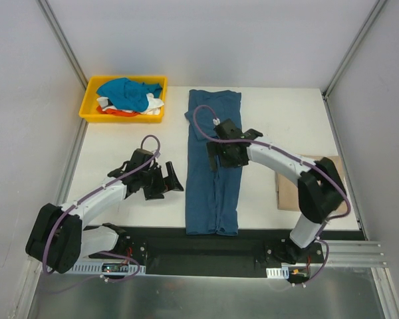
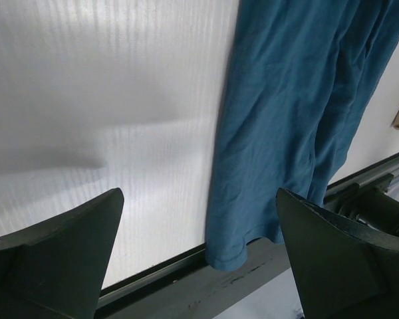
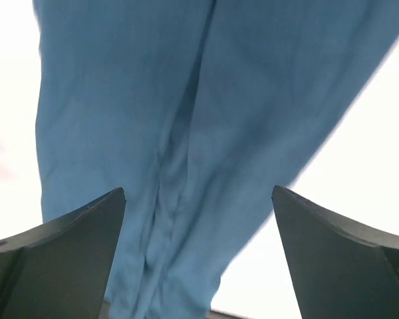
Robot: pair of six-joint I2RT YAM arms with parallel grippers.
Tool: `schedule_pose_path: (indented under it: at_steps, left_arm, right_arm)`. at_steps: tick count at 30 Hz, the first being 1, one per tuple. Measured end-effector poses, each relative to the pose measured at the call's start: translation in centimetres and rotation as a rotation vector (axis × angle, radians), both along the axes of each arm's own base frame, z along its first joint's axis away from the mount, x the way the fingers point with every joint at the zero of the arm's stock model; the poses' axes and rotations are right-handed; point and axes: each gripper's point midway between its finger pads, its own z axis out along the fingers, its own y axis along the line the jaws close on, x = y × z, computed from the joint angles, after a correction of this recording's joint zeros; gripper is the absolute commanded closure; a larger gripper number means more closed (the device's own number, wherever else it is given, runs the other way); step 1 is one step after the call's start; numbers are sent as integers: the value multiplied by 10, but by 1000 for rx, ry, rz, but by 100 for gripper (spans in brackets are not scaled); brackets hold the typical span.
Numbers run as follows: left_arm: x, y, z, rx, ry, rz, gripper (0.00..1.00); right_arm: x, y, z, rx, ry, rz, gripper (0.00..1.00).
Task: Fold and stack the t-shirts
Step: Fold the tshirt
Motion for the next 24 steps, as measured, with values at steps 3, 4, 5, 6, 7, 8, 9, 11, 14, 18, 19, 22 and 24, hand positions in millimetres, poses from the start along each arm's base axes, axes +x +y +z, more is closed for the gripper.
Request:
schedule_pose_path:
  at_steps: [3,4,5,6,7,8,9,11,14,18,19,22,24]
  left_arm:
    - [-2,-7,-2,-24,26,-29,2]
    - [-6,-11,-3,-35,42,-47,3]
    - [-10,-15,-3,-46,56,-67,4]
    - [-15,-18,-3,-59,70,-87,5]
    - [-19,-21,-3,-69,79,-102,7]
    - [-26,-24,-4,-82,91,-121,7]
    - [-33,-27,-5,-90,103,-137,8]
    - [-50,-31,-8,-98,130,-177,14]
    - [-75,-36,-12,-98,157,-226,22]
    - [-96,-40,-16,-92,193,-258,26]
    - [-100,-42,-17,-87,200,-262,27]
    - [-112,-49,-18,-76,209,-302,32]
    - [-118,-51,-22,-66,226,-315,37]
  right_arm:
    - [24,6,-17,-3,15,-18,3]
    - [27,5,-21,-2,23,-24,4]
    - [25,1,-26,-5,35,-30,3]
    - [23,-3,-27,-3,35,-36,3]
    - [18,-7,-29,2,33,-37,3]
    - [7,-15,-30,-1,43,-38,3]
    - [-5,-23,-30,2,50,-40,3]
    - [-32,-39,-28,7,73,-42,3]
    - [-68,-51,-24,75,104,-51,2]
    - [-126,-64,-37,187,205,-77,6]
    - [-139,-67,-41,207,237,-86,11]
    - [-169,-71,-45,258,308,-109,24]
    - [-179,-69,-41,295,323,-111,30]
